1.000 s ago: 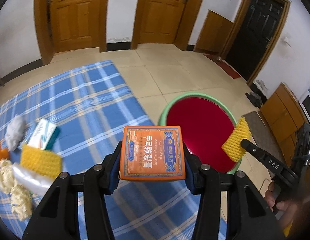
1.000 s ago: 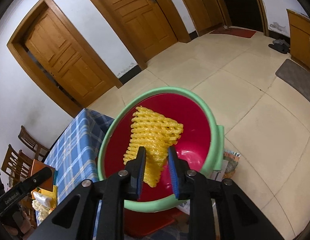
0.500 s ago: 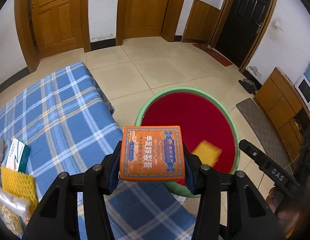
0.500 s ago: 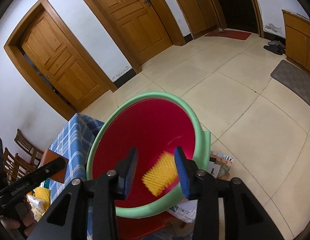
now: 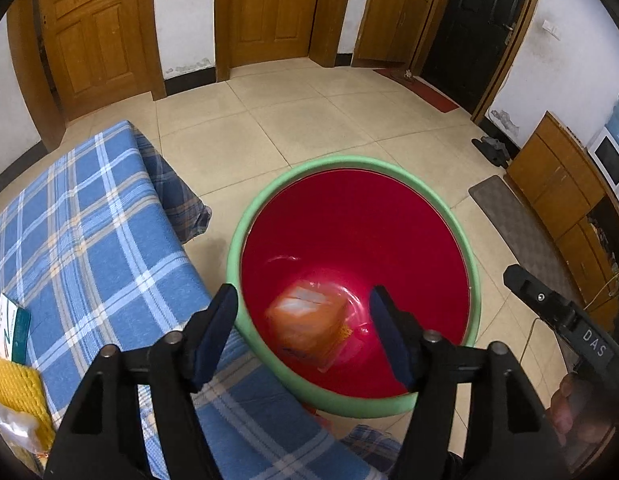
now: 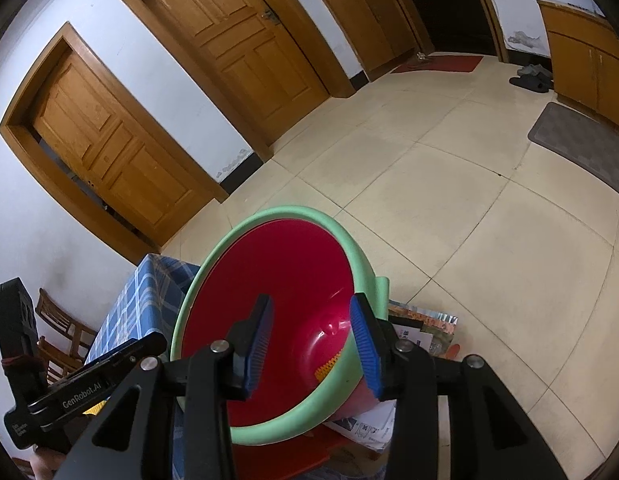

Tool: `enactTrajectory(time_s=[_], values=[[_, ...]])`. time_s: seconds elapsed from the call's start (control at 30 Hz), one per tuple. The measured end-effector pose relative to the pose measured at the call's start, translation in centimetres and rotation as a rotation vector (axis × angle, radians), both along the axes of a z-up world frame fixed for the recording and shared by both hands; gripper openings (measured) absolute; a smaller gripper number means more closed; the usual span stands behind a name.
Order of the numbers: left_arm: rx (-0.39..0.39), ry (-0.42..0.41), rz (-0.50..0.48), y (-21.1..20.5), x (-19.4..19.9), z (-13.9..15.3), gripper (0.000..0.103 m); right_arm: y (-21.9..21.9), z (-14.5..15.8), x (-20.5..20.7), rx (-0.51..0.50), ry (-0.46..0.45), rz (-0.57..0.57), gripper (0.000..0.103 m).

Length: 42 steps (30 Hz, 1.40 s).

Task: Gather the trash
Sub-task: 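Move both open tools back over the table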

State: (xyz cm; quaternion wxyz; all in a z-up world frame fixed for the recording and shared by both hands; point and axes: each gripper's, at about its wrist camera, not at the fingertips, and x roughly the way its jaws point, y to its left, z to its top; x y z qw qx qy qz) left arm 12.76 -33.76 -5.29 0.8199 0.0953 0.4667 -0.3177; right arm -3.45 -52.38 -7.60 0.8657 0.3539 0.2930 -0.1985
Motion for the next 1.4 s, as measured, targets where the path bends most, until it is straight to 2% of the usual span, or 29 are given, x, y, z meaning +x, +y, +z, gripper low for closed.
enactTrajectory(time_s=[0.2,0.37,0.67,0.97,1.4], values=[[-0.007,0.002,0.015,0.6,-0.3,0.4,0.068,0.4,0.3,0.0,0.000,-0.008,0.013,0.045],[-0.032,0.015,0.062,2.5,-0.4,1.1,0.068,1.2,1.1,0.2,-0.017,-0.012,0.027,0.048],[-0.056,-0.020,0.128,6.7,-1.4,3.2,0.068,3.5,2.3,0.9,-0.031,-0.012,0.073,0.051],[-0.073,-0.049,0.233,12.9,-2.2,4.4,0.069,7.2,3.7,1.9,-0.030,-0.024,0.157,0.056],[-0.093,-0.076,0.429,23.4,-3.5,4.6,0.069,14.1,6.2,3.3,-0.102,-0.036,0.267,0.059]])
